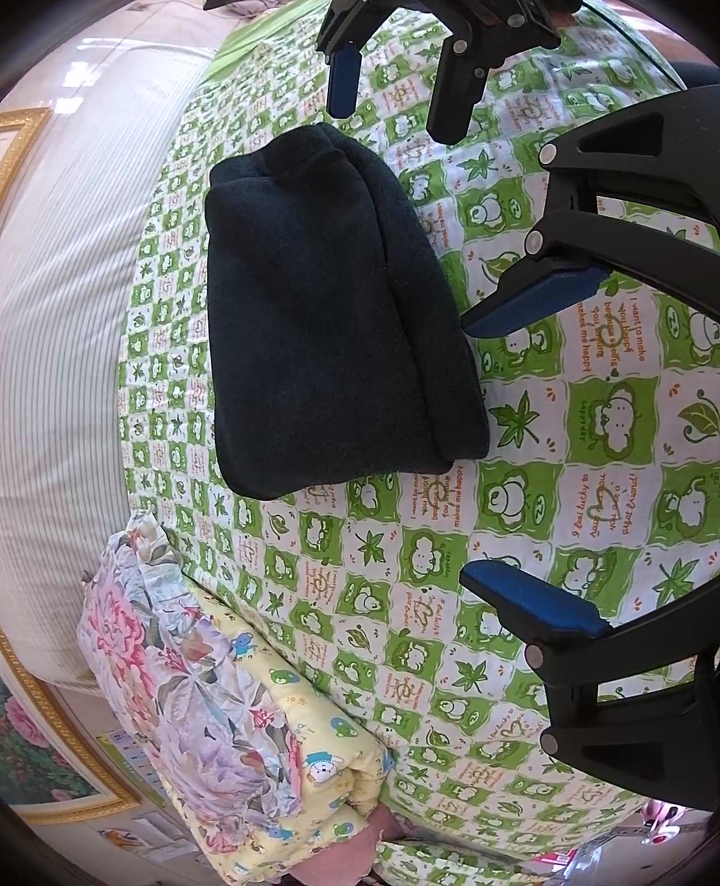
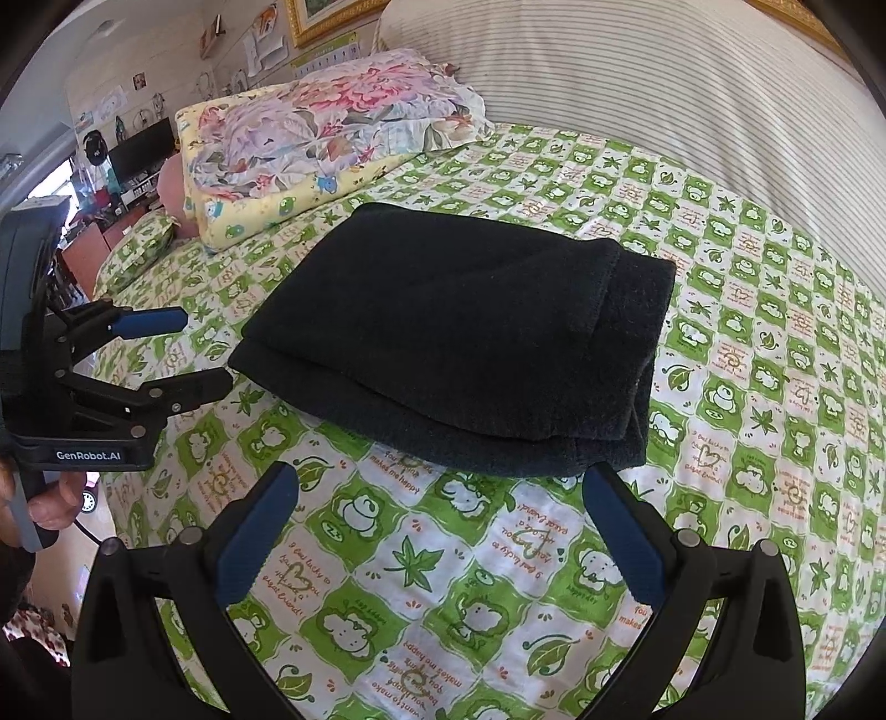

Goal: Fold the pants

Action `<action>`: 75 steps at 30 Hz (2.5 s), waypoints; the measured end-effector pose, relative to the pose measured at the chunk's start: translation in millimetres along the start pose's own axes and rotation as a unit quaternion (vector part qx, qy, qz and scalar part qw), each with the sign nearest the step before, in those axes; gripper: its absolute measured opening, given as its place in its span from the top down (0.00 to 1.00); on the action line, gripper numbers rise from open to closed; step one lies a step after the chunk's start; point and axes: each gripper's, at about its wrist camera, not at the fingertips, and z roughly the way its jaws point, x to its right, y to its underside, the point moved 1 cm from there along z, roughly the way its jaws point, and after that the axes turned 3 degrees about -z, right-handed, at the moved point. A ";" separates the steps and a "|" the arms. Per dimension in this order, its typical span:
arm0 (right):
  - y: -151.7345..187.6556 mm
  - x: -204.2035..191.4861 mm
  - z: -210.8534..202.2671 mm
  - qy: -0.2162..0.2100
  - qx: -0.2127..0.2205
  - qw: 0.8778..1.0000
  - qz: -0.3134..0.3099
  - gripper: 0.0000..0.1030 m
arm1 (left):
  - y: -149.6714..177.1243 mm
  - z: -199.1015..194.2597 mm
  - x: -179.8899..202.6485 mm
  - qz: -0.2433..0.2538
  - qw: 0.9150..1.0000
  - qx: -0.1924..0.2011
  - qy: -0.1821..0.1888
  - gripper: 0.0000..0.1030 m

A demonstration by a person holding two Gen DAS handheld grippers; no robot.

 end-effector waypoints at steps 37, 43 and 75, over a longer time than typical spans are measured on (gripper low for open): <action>-13.2 14.6 -0.3 -0.001 0.015 1.000 0.012 0.01 | -15.1 13.3 1.4 0.009 1.000 0.003 0.009 0.19; -16.3 13.7 0.0 -0.002 0.017 1.000 0.009 0.01 | -17.2 13.2 1.8 0.011 1.000 0.006 0.003 0.19; -18.2 15.0 -6.1 -0.001 0.025 1.000 0.011 0.01 | -29.7 12.3 1.6 0.000 1.000 0.018 -0.005 0.20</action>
